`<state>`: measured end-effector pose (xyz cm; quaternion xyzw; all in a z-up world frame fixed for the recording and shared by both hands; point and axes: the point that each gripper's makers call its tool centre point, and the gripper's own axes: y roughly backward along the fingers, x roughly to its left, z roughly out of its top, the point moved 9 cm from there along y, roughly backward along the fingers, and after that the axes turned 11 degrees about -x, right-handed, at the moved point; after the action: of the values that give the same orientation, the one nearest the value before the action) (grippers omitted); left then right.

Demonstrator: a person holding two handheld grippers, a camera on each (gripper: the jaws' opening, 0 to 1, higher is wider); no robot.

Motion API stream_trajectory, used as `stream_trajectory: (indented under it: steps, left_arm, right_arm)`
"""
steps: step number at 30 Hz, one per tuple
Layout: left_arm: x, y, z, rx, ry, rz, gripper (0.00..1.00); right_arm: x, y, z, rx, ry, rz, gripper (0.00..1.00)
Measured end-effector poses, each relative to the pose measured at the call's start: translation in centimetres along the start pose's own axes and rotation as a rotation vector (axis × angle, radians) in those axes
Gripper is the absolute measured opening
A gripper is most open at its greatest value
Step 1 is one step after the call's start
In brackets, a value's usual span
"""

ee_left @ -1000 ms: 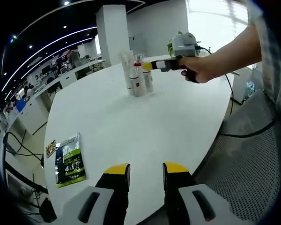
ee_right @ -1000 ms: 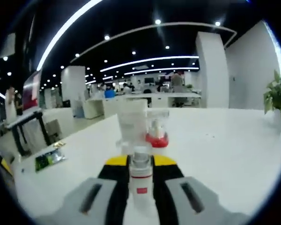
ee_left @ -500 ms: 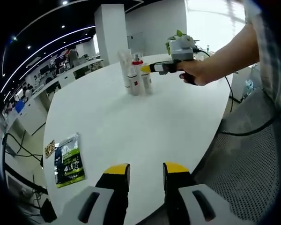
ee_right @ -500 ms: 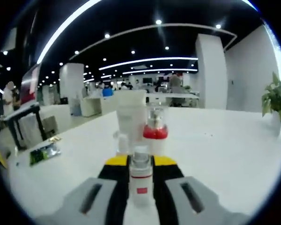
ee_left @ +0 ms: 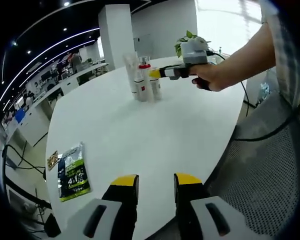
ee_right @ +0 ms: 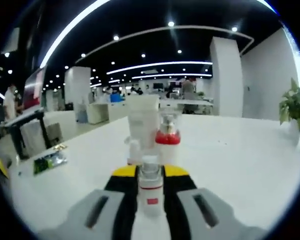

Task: Arrange the skincare products in the storage area until every visible bottle or jar stands upright without overlapping.

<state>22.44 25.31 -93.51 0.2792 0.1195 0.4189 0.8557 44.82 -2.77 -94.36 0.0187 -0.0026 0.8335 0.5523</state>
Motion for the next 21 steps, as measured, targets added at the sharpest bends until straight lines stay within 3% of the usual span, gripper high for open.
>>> stream_trajectory:
  steps: [11, 12, 15, 16, 18, 21]
  left_arm:
    - [-0.1, -0.1, 0.0, 0.010, -0.005, -0.008, 0.27]
    - [-0.1, -0.1, 0.0, 0.009, -0.004, -0.008, 0.27]
    - [-0.1, -0.1, 0.0, 0.011, -0.007, -0.009, 0.27]
    - [-0.1, -0.1, 0.0, 0.012, -0.008, -0.010, 0.27]
    - [-0.1, -0.1, -0.1, 0.013, -0.010, -0.010, 0.27]
    - [-0.1, -0.1, -0.1, 0.016, -0.010, -0.009, 0.27]
  right_arm:
    - [-0.3, 0.1, 0.2, 0.060, -0.027, 0.021, 0.22]
    - [-0.3, 0.1, 0.0, 0.106, -0.019, 0.041, 0.24]
    - [-0.2, -0.2, -0.3, 0.117, 0.005, 0.085, 0.31]
    - [-0.1, -0.3, -0.5, 0.148, 0.018, 0.123, 0.33]
    - [-0.1, -0.4, -0.7, 0.160, 0.044, 0.148, 0.34]
    - [-0.6, -0.5, -1.1, 0.205, 0.009, 0.185, 0.34]
